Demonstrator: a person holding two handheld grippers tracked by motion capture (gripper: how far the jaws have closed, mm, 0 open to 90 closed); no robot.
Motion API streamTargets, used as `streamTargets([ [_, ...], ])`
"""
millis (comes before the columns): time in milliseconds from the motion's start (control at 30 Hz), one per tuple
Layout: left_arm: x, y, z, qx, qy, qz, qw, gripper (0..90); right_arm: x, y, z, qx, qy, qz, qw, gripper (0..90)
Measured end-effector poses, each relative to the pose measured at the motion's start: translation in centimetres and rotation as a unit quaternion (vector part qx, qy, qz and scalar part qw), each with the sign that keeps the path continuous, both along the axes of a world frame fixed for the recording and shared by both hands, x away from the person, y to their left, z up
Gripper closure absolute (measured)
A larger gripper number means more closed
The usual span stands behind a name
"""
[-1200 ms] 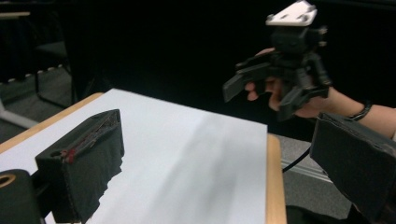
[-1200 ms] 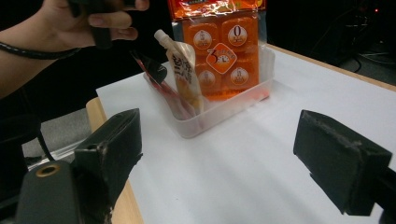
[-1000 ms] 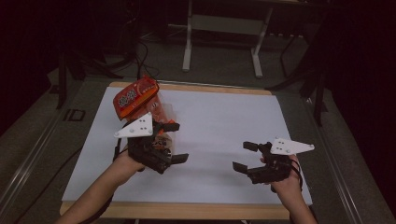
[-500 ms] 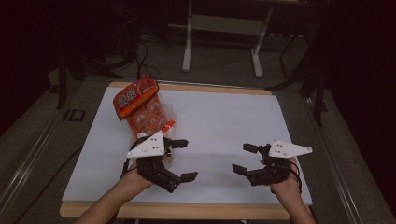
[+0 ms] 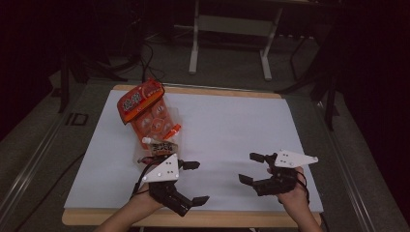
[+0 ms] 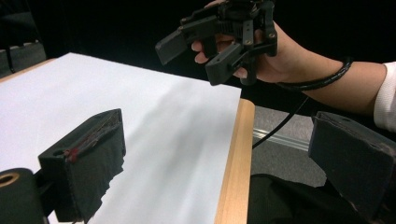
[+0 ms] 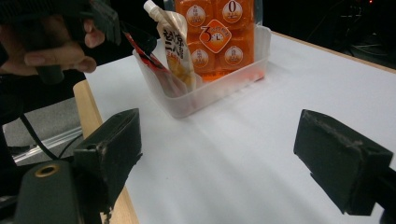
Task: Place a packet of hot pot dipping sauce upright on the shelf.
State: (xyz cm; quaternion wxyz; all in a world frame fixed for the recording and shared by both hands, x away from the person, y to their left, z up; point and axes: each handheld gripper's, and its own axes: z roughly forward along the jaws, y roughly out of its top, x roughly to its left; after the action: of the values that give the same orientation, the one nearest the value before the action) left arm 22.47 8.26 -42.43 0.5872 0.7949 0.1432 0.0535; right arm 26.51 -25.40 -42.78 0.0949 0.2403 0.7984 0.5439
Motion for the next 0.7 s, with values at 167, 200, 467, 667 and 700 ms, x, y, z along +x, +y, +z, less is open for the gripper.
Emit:
streamTargets([
  [167,-0.2,-0.1,-0.9,0.004,0.007,-0.001,1.0000,4.4,0.1,0.0,-0.4,-0.006,-0.004,-0.002,1.0000,14.7],
  [200,-0.2,-0.1,-1.2,0.004,0.008,-0.002,1.0000,4.4,0.2,0.1,-0.6,-0.010,-0.005,-0.003,0.9999,14.6],
  [467,-0.5,-0.4,-3.3,0.020,0.010,-0.003,0.9997,4.8,0.5,0.1,-1.3,-0.022,-0.004,-0.004,0.9997,14.4],
  [667,-0.7,-0.4,-5.5,0.034,0.026,-0.001,0.9991,4.8,0.7,0.0,-1.9,-0.021,0.002,-0.006,0.9998,14.4],
  [700,-0.7,-0.4,-5.5,0.034,0.026,-0.001,0.9991,4.8,0.7,0.0,-1.9,-0.021,0.002,-0.006,0.9998,14.4],
])
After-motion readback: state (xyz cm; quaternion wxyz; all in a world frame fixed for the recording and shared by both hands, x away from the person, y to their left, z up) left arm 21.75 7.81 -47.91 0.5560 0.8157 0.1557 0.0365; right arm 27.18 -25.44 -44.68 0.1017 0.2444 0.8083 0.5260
